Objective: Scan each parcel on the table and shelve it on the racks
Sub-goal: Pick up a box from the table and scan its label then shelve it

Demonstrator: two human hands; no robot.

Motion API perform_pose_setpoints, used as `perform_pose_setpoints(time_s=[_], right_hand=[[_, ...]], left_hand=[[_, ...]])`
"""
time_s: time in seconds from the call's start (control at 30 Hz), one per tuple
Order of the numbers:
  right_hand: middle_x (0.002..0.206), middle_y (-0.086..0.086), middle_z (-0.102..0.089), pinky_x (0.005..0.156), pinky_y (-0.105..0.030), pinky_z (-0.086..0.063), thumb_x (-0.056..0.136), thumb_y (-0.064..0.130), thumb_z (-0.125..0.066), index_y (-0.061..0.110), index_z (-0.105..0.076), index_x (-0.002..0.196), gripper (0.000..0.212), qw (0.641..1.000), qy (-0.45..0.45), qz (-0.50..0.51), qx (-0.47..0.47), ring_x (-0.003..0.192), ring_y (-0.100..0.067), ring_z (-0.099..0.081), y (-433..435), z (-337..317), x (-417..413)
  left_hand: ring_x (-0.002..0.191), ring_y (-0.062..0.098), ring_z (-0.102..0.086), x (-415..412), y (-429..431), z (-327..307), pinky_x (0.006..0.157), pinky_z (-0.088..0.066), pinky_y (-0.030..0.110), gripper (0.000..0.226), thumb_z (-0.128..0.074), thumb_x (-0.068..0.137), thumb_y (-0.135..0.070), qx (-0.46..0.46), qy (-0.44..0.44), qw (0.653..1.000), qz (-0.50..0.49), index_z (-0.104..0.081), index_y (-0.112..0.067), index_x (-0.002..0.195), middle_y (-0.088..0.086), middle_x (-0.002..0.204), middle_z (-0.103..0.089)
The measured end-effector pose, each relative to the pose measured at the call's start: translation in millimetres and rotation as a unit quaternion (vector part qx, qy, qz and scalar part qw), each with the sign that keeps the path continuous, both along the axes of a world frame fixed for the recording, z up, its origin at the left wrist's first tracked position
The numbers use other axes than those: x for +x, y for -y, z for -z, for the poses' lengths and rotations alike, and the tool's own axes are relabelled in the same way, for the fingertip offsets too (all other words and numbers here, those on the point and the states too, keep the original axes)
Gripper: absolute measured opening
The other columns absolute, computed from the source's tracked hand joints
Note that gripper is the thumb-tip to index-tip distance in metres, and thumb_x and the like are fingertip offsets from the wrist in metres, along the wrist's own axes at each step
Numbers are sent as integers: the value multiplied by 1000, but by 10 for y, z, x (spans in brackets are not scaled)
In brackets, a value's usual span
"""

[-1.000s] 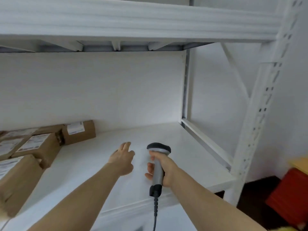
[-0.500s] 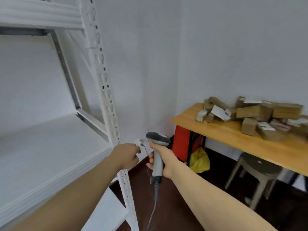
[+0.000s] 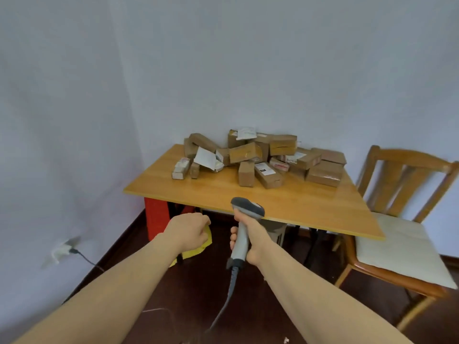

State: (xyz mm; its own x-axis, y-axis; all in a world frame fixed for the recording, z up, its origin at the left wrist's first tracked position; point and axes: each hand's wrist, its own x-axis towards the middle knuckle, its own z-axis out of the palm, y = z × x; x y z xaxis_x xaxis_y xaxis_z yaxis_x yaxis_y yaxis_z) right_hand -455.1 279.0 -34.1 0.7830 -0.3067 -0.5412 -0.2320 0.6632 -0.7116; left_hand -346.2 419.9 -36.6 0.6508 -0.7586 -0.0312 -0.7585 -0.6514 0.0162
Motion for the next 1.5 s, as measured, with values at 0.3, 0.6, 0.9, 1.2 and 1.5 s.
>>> perform_pose_setpoints(time_s=[0.3, 0.6, 0.9, 1.2, 1.5], right_hand=[[59, -4, -55, 49, -27, -44, 86, 31, -72, 13, -58, 88, 23, 991, -55, 123, 24, 50, -15, -49, 1508, 175, 474], [66, -10, -64, 45, -27, -44, 83, -3, -67, 4, -56, 98, 20, 991, -82, 101, -38, 46, -15, -54, 3067, 551, 836], [86, -21, -67, 52, -32, -45, 81, -12, -63, -1, -61, 88, 13, 985, -147, 25, -82, 63, -25, -62, 4197, 721, 1385], [79, -10, -57, 68, -36, -48, 78, -15, -62, 7, -61, 95, 28, 980, -173, 16, -102, 67, -23, -53, 4748, 977, 2303], [97, -7, -60, 67, -33, -44, 74, -10, -63, 9, -65, 106, 38, 966, -226, -15, -127, 79, -24, -51, 5005, 1315, 3043]], left_hand=[[120, 19, -51, 856, 1692, 162, 92, -45, 31, 45, -48, 95, -30, -12, -88, 995, 50, -45, -21, 139, -2, 134, -53], [123, 20, -51, 1243, 3152, 570, 94, -47, 34, 47, -47, 96, -28, 18, -122, 992, 40, -42, -21, 141, -1, 138, -51], [126, 22, -48, 1546, 3942, 868, 98, -42, 33, 48, -48, 97, -26, 26, -188, 981, -33, -39, -20, 143, 3, 141, -46], [124, 26, -49, 2233, 4691, 1131, 90, -41, 30, 49, -48, 99, -27, -51, -262, 952, -151, -38, -10, 143, 11, 139, -50], [119, 31, -52, 2746, 5114, 1454, 93, -44, 34, 67, -47, 98, -29, -59, -326, 925, -188, -11, -20, 154, 22, 141, -41]])
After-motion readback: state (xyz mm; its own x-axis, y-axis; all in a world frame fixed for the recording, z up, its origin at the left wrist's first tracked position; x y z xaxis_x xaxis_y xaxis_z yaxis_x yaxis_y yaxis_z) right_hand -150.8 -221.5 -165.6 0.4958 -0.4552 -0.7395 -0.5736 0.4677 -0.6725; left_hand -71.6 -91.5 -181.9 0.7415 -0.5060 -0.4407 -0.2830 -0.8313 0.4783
